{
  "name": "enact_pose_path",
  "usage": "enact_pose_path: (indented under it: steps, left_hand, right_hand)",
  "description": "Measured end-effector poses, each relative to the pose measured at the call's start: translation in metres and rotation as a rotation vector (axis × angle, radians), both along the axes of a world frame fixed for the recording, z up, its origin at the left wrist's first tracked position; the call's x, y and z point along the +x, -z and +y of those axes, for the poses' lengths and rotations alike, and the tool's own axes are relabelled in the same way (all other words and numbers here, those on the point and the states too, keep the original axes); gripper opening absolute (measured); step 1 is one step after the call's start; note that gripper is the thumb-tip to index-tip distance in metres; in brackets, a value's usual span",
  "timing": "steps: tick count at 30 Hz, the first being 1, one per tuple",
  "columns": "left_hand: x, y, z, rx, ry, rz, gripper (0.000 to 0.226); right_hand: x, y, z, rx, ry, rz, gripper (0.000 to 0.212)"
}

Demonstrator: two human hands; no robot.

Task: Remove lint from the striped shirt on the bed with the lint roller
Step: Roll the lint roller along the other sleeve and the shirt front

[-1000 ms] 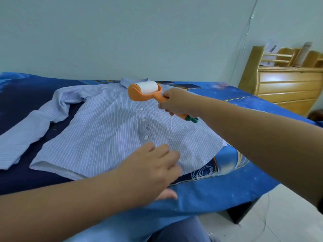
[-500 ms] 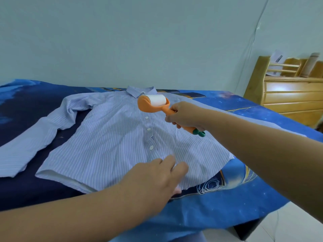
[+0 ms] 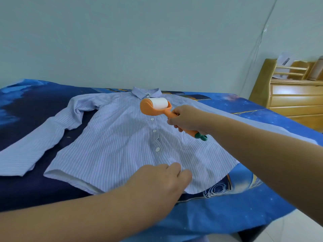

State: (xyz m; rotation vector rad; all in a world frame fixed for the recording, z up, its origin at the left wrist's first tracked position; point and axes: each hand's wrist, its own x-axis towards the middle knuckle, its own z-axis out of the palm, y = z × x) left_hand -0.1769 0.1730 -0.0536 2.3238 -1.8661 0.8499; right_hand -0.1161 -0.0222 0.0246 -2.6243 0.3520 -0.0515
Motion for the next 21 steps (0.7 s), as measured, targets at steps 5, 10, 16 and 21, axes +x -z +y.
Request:
enact_pose_path:
  steps: [5, 10, 16, 21]
  left_hand:
    - [0.002, -0.010, 0.003, 0.015, 0.153, 0.138, 0.019]
    - [0.018, -0.013, 0.004, 0.073, 0.010, 0.540, 0.031]
    - [0.108, -0.032, 0.034, -0.230, -0.442, 0.572, 0.025]
    - [0.185, -0.018, 0.078, -0.196, -0.846, 0.470, 0.018]
  right_hand:
    - [0.004, 0.002, 0.000, -0.008, 0.002, 0.012, 0.013]
    - [0.010, 0.007, 0.001, -0.072, -0.065, -0.010, 0.007]
    - [0.007, 0.000, -0.002, -0.149, -0.164, 0.041, 0.022]
    - [0.012, -0.007, 0.003, -0.191, -0.219, 0.090, 0.021]
